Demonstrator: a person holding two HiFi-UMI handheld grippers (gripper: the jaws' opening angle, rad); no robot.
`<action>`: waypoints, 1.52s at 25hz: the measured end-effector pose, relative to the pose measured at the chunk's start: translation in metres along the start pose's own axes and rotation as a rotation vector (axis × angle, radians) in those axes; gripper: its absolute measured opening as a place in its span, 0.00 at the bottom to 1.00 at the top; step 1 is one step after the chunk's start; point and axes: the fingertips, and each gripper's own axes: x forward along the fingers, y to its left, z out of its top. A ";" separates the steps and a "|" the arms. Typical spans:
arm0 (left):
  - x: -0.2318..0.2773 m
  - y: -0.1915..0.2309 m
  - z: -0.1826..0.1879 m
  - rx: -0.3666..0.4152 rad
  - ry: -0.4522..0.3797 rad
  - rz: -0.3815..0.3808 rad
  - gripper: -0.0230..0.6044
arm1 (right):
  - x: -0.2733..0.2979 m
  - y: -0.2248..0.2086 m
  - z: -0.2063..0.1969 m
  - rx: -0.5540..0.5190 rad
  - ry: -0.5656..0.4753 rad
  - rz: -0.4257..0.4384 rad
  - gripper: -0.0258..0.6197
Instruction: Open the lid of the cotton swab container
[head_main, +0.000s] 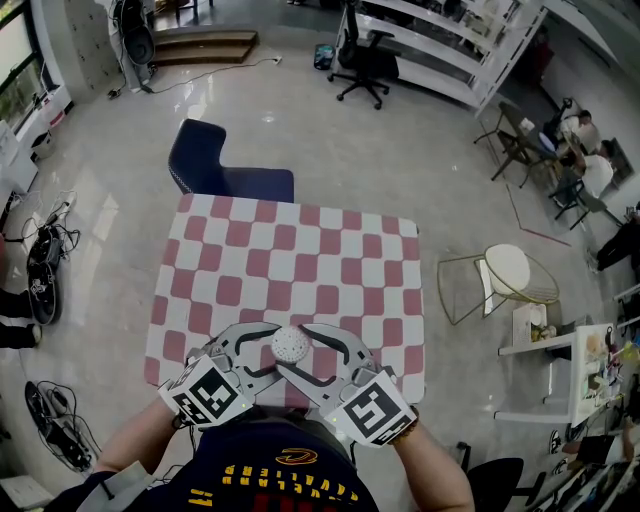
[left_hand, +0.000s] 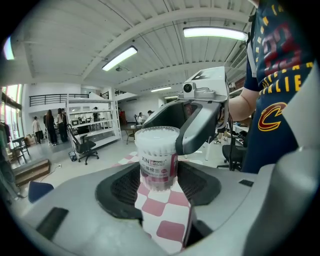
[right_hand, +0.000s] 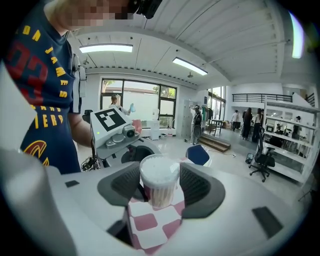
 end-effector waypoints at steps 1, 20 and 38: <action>0.000 0.000 0.000 -0.002 -0.001 -0.001 0.42 | 0.000 -0.001 0.000 0.009 -0.004 0.000 0.43; 0.006 -0.002 -0.008 -0.013 -0.006 -0.027 0.42 | -0.005 -0.015 -0.004 0.509 -0.111 0.149 0.43; 0.008 -0.007 -0.014 -0.020 0.009 -0.040 0.41 | -0.029 -0.088 0.006 0.541 -0.240 -0.100 0.43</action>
